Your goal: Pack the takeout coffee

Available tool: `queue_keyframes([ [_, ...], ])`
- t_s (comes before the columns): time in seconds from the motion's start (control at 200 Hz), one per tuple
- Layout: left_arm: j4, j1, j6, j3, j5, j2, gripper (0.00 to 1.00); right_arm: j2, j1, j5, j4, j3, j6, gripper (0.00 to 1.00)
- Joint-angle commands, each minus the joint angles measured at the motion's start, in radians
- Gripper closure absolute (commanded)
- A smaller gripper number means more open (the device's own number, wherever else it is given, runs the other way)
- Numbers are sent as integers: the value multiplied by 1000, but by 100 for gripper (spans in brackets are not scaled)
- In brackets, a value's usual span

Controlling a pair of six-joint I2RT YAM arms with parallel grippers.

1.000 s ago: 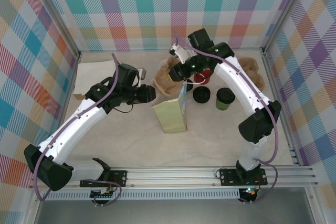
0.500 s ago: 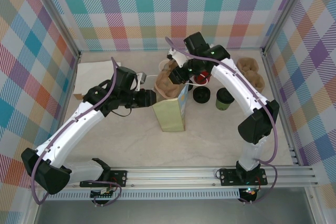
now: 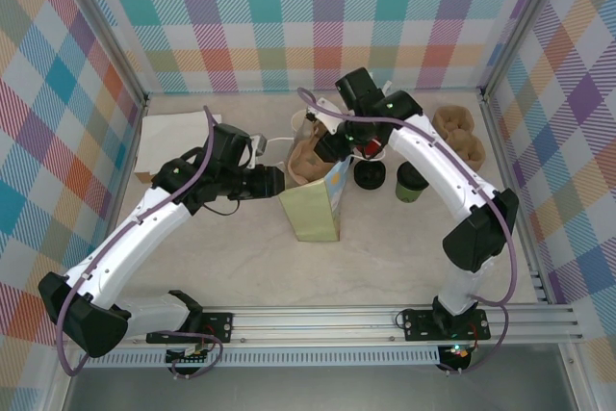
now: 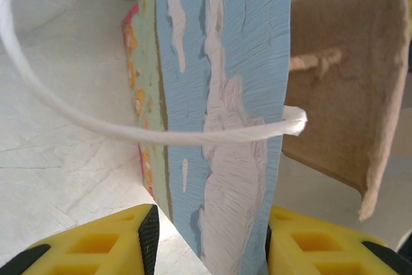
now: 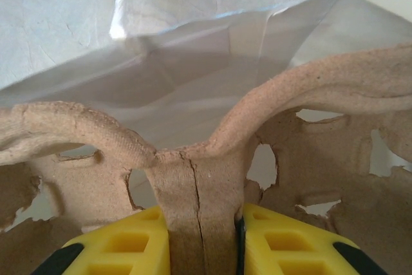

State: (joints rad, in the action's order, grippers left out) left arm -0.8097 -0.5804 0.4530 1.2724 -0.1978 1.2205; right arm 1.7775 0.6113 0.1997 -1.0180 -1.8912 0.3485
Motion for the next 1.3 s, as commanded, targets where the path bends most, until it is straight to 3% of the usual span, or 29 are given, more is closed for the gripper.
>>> queue_keyframes([
  [0.0, -16, -14, 9, 27, 84, -1, 57, -28, 18, -28, -50, 17, 56, 72],
  [0.395, 65, -22, -9, 42, 43, -4, 81, 33, 78, -112, -149, -29, 116, 71],
  [0.975, 64, -76, -30, 60, 61, -4, 83, 170, 81, -201, -315, -198, 20, 69],
  [1.295, 56, -79, -22, 49, 70, -13, 83, 143, 80, -157, -291, -227, 9, 46],
])
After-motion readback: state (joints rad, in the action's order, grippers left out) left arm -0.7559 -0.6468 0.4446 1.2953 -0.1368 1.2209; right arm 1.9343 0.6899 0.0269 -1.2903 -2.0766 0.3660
